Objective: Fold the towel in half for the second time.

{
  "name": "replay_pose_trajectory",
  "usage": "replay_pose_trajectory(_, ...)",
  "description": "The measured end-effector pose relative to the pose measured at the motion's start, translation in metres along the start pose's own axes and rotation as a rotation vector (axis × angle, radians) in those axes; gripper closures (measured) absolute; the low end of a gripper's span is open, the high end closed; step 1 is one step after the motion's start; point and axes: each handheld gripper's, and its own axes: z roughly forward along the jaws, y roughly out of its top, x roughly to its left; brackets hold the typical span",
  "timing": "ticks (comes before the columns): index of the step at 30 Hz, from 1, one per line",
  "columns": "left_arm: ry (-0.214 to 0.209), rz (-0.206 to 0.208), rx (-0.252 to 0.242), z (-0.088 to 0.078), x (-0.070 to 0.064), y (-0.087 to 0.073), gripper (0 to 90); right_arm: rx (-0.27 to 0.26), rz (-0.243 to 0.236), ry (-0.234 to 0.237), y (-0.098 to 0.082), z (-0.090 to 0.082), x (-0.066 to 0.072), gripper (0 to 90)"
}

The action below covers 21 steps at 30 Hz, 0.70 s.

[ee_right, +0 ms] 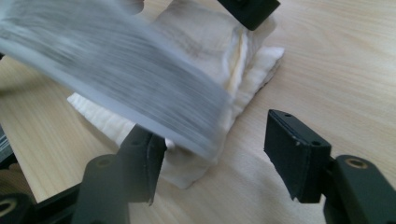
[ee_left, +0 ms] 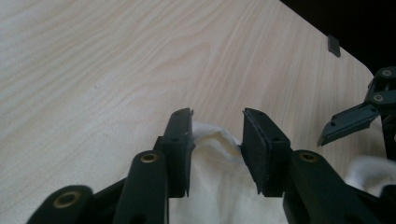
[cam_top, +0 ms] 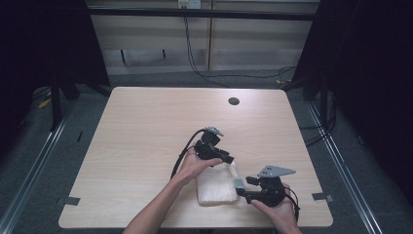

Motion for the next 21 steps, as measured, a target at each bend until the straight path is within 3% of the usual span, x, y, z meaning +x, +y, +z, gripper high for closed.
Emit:
replay_pose_trajectory(4,0.008,0.013,-0.009,-0.005,-0.004,-0.001,57.7,-0.028,0.015,0.001,0.001,-0.004,-0.002,34.7)
replay_pose_trajectory(7,0.010,0.011,-0.025,-0.010,-0.006,-0.003,55.0,-0.033,0.012,-0.019,0.002,-0.004,-0.002,33.9)
replay_pose_trajectory(11,0.025,0.032,-0.009,-0.018,-0.010,-0.008,51.0,-0.054,0.003,-0.059,0.008,-0.007,-0.007,32.4)
replay_pose_trajectory(15,0.053,0.067,-0.017,-0.033,-0.013,-0.013,57.2,-0.064,-0.003,-0.058,0.017,-0.011,-0.015,31.9)
replay_pose_trajectory(17,0.073,0.080,-0.014,-0.042,-0.015,-0.016,57.4,-0.071,-0.016,-0.062,0.021,-0.014,-0.018,32.2)
replay_pose_trajectory(21,0.094,0.095,-0.029,-0.061,-0.017,-0.022,57.4,-0.103,0.002,-0.068,0.029,-0.022,-0.026,33.7)
